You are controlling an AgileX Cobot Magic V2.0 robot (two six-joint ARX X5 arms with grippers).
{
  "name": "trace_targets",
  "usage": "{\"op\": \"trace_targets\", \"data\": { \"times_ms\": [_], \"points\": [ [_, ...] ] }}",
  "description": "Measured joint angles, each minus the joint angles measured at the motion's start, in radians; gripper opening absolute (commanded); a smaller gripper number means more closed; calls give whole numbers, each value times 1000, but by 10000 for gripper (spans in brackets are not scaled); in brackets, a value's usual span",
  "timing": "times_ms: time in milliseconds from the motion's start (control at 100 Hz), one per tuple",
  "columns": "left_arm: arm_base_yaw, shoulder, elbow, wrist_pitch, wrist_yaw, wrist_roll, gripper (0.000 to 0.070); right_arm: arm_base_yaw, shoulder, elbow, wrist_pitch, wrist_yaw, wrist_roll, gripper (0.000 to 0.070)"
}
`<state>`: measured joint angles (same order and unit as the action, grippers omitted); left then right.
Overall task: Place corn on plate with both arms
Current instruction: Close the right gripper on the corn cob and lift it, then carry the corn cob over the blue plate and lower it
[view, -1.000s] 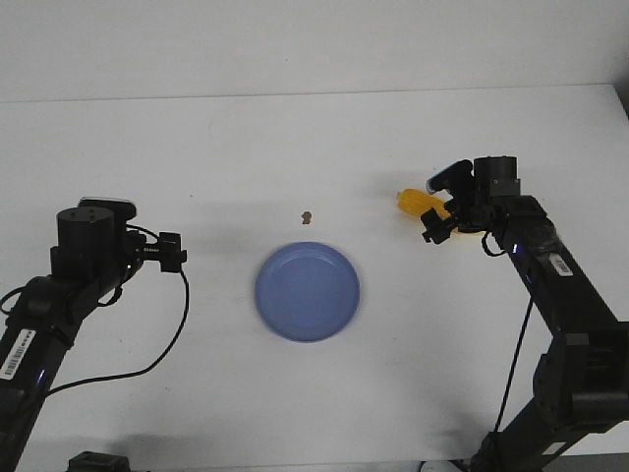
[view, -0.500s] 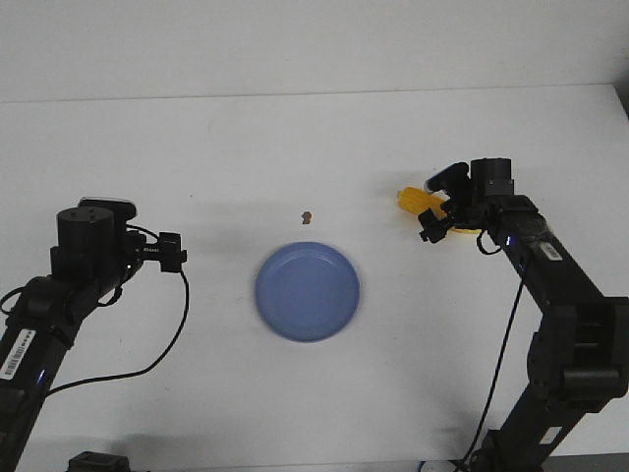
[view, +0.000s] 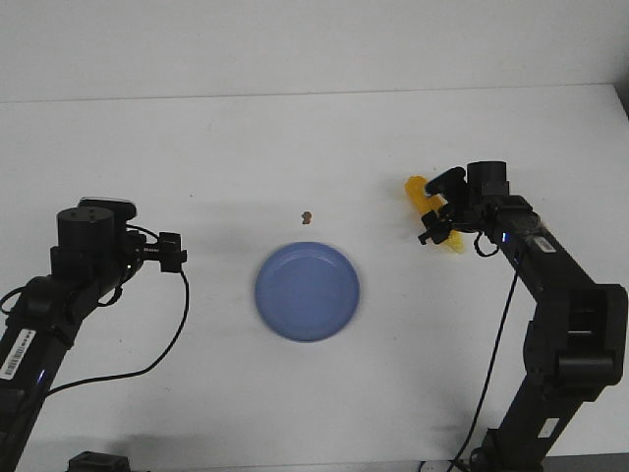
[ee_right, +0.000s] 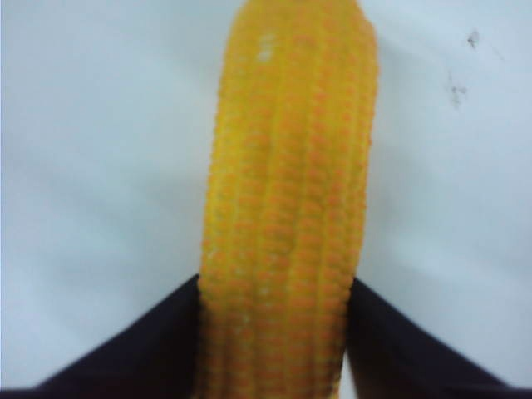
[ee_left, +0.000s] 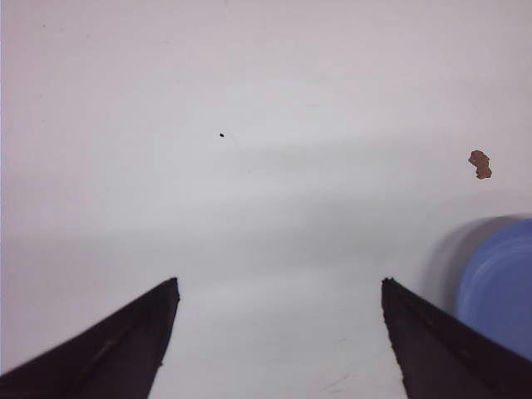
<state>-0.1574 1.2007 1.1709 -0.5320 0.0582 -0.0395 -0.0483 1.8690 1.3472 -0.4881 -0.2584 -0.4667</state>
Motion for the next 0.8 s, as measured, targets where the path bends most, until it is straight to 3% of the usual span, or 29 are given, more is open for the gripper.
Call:
{"op": "trace_targets", "data": {
  "times_ms": [160, 460, 800],
  "points": [
    [0, 0, 0, 0, 0, 0, 504, -2, 0, 0, -3, -11, 12, 185],
    [0, 0, 0, 0, 0, 0, 504, 13, -74, 0, -110, -119, 53, 185],
    [0, 0, 0, 0, 0, 0, 504, 232, -266, 0, -243, -150, 79, 186]
  ]
}}
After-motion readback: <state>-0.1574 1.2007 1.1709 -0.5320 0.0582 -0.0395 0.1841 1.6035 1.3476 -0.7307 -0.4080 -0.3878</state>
